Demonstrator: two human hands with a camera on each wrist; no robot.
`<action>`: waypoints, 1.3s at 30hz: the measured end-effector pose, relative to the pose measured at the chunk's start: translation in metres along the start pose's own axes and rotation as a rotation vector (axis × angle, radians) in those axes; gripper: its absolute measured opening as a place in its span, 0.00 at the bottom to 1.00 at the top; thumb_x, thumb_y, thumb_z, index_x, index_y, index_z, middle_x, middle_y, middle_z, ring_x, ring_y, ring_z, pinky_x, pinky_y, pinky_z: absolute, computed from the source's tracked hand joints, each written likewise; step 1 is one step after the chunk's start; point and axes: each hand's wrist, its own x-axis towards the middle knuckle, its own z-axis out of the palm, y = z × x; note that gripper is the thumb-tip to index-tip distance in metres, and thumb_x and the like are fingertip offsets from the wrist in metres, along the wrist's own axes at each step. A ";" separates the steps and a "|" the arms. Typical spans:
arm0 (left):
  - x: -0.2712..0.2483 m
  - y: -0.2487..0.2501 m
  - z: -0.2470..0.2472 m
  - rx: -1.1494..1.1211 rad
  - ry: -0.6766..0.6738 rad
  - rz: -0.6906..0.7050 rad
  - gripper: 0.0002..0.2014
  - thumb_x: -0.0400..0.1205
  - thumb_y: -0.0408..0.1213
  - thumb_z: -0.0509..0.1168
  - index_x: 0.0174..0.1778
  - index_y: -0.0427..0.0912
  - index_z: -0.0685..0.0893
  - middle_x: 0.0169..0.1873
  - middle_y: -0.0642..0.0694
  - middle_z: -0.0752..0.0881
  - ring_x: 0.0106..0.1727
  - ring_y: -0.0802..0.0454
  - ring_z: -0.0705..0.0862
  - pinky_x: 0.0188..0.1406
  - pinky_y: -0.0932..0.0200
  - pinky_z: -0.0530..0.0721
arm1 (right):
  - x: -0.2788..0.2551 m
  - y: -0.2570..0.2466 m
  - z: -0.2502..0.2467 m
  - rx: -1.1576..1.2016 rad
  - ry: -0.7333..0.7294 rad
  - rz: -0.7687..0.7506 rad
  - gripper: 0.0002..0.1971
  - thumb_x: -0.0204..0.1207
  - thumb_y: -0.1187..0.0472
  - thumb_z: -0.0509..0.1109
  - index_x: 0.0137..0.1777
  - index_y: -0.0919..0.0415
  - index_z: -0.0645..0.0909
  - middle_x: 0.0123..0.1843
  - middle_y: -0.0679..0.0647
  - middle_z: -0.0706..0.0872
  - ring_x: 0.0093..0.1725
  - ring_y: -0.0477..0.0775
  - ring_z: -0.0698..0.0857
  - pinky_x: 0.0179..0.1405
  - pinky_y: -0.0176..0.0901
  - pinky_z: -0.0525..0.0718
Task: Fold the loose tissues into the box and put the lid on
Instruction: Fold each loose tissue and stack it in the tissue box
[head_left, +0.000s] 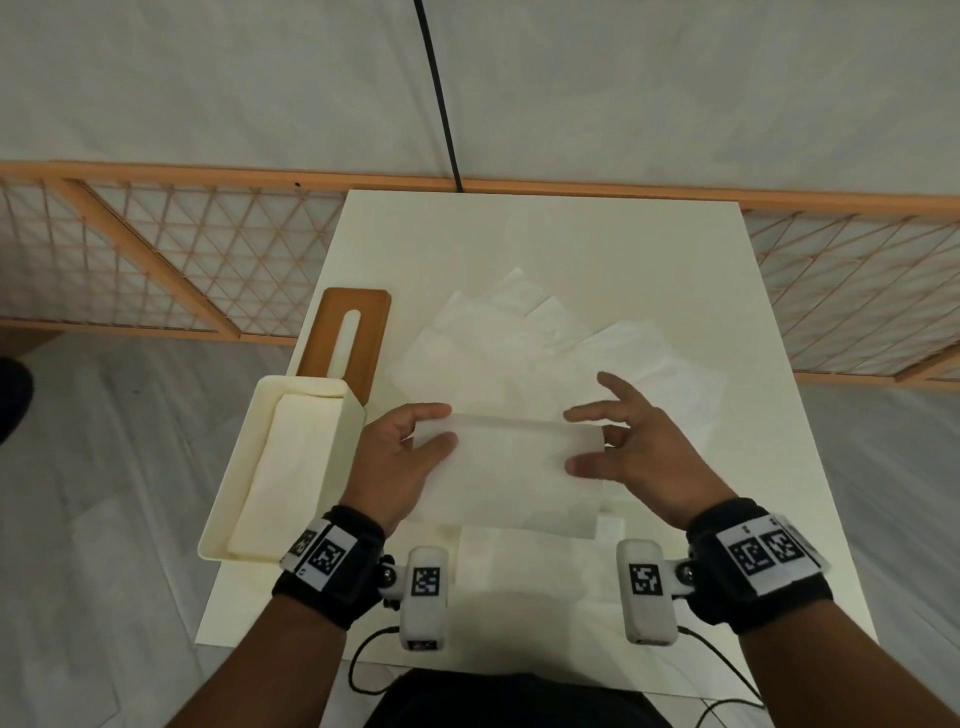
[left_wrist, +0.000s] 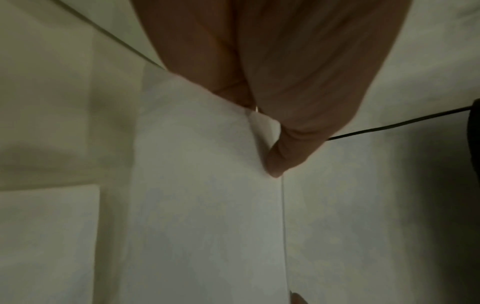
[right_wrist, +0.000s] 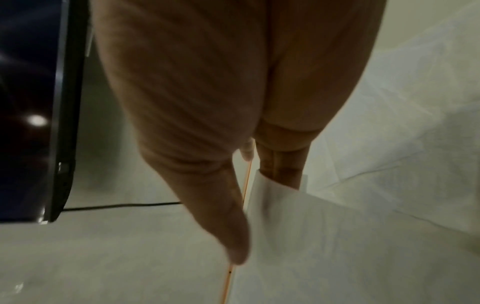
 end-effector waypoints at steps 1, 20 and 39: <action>0.001 -0.001 -0.001 0.037 0.017 0.017 0.12 0.78 0.33 0.76 0.52 0.55 0.91 0.52 0.56 0.91 0.54 0.53 0.88 0.59 0.51 0.87 | 0.000 0.001 0.002 -0.078 0.005 -0.009 0.21 0.62 0.67 0.87 0.52 0.48 0.91 0.80 0.33 0.66 0.50 0.52 0.89 0.55 0.49 0.89; -0.009 -0.004 -0.010 0.329 -0.157 0.209 0.09 0.82 0.35 0.71 0.45 0.57 0.87 0.42 0.59 0.89 0.43 0.52 0.85 0.49 0.52 0.85 | -0.012 -0.001 0.004 -0.191 -0.073 -0.002 0.08 0.73 0.70 0.77 0.47 0.57 0.88 0.39 0.58 0.90 0.36 0.47 0.86 0.38 0.40 0.83; -0.026 -0.091 0.032 0.553 -0.113 -0.110 0.09 0.72 0.39 0.79 0.40 0.49 0.84 0.39 0.54 0.87 0.40 0.59 0.85 0.34 0.77 0.76 | -0.024 0.117 0.013 -0.433 0.144 0.203 0.14 0.71 0.65 0.78 0.53 0.48 0.83 0.48 0.48 0.89 0.46 0.45 0.86 0.39 0.26 0.78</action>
